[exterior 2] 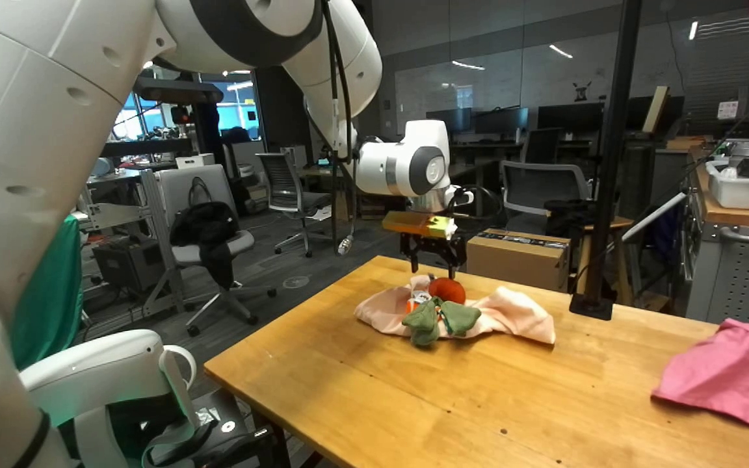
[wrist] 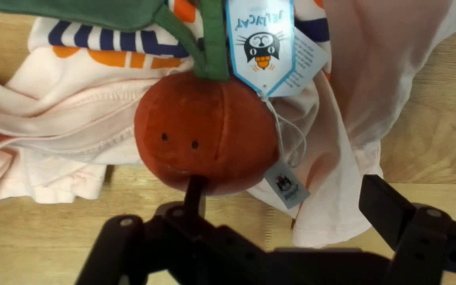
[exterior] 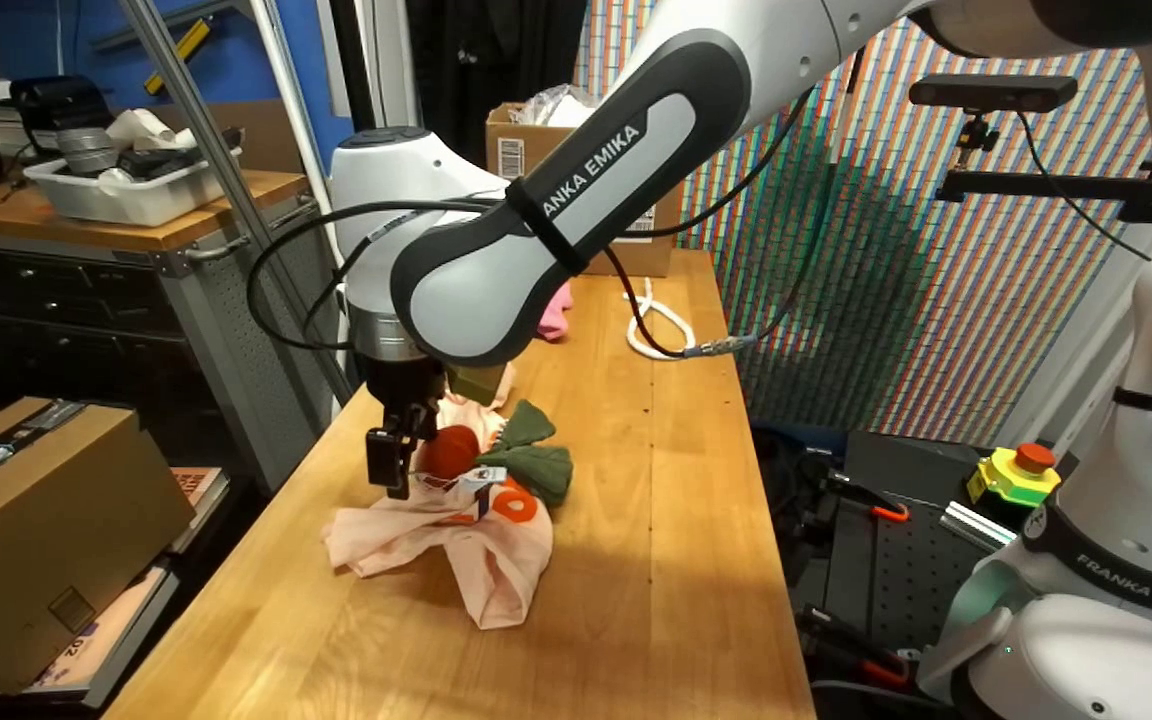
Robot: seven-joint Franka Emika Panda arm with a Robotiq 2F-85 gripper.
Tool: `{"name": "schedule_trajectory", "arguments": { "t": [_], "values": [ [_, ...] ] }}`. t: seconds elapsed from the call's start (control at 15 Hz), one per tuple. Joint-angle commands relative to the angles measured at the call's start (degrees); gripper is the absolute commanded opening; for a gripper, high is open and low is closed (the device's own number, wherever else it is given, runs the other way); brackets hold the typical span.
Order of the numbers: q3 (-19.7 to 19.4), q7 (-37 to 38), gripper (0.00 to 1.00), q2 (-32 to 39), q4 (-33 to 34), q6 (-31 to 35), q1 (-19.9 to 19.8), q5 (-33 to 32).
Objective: Separate the objects on the table.
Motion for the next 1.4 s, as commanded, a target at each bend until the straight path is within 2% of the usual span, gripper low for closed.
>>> {"name": "schedule_trajectory", "arguments": {
  "t": [0.0,0.8,0.87,0.93,1.33],
  "values": [
    [-0.6,-0.6,1.0,-0.4,-0.4,-0.3,0.5,0.4],
    [-5.0,-0.2,1.0,-1.1,-1.7,-1.6,2.8,-9.4],
    [-5.1,-0.3,0.9,-1.2,-1.6,-1.7,2.7,-9.6],
    [-5.1,-0.4,0.74,-1.3,-1.6,-1.7,2.6,-9.9],
    [-5.0,0.0,0.26,-1.9,-2.0,-2.1,2.8,-10.5]
  ]
}}
